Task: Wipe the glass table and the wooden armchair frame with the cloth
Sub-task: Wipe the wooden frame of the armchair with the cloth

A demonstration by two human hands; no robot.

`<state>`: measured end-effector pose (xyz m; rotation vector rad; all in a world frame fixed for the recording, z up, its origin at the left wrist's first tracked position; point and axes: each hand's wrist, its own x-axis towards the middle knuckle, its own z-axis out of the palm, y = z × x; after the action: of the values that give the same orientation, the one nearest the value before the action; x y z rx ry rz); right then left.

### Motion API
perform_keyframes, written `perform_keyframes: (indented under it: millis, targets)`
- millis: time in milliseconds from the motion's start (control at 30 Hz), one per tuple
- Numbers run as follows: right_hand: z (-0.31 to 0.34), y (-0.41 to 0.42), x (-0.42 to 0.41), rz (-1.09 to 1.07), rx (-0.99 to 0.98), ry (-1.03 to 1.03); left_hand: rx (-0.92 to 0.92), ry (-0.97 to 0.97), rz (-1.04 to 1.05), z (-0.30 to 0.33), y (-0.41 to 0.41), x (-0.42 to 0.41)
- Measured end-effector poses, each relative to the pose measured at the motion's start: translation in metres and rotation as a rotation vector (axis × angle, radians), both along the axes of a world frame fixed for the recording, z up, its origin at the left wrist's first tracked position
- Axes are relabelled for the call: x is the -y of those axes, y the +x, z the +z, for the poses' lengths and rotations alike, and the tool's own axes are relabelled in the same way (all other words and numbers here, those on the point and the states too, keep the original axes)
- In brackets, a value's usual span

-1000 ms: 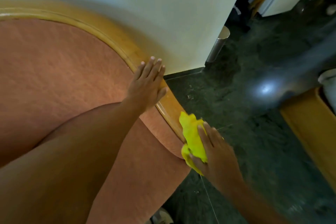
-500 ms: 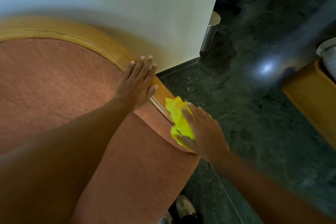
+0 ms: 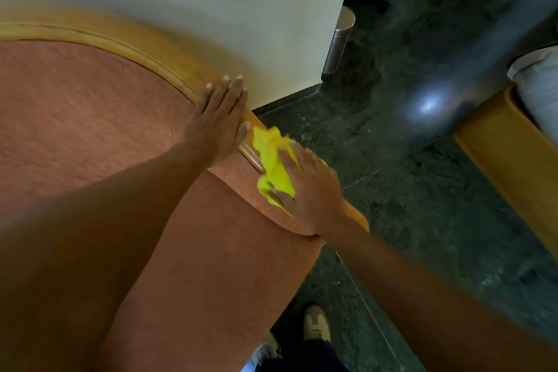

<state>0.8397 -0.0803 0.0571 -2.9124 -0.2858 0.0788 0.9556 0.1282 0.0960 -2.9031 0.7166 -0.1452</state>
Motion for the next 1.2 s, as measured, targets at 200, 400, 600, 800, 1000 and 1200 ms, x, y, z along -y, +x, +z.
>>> perform_keyframes:
  millis: [200,400,600,800,1000,1200]
  targets:
    - [0.000,-0.031,0.015,-0.173,0.038,-0.091,-0.007,-0.029,-0.002,0.000,-0.001,0.000]
    - [0.005,0.060,-0.068,-0.162,0.035,0.134,0.035,-0.038,0.017,-0.005,-0.002,0.002]
    - [-0.007,-0.043,0.036,-0.139,0.027,-0.012,0.004,-0.053,-0.013,-0.003,0.000,-0.002]
    - [-0.006,-0.007,0.004,-0.170,0.021,0.000,0.032,-0.065,-0.006,-0.007,0.000,0.000]
    - [0.001,0.051,-0.061,-0.133,0.069,0.075,0.042,-0.083,-0.001,-0.009,0.000,0.002]
    - [-0.002,-0.071,0.059,-0.147,-0.034,0.005,0.045,-0.096,-0.016,-0.008,0.000,-0.001]
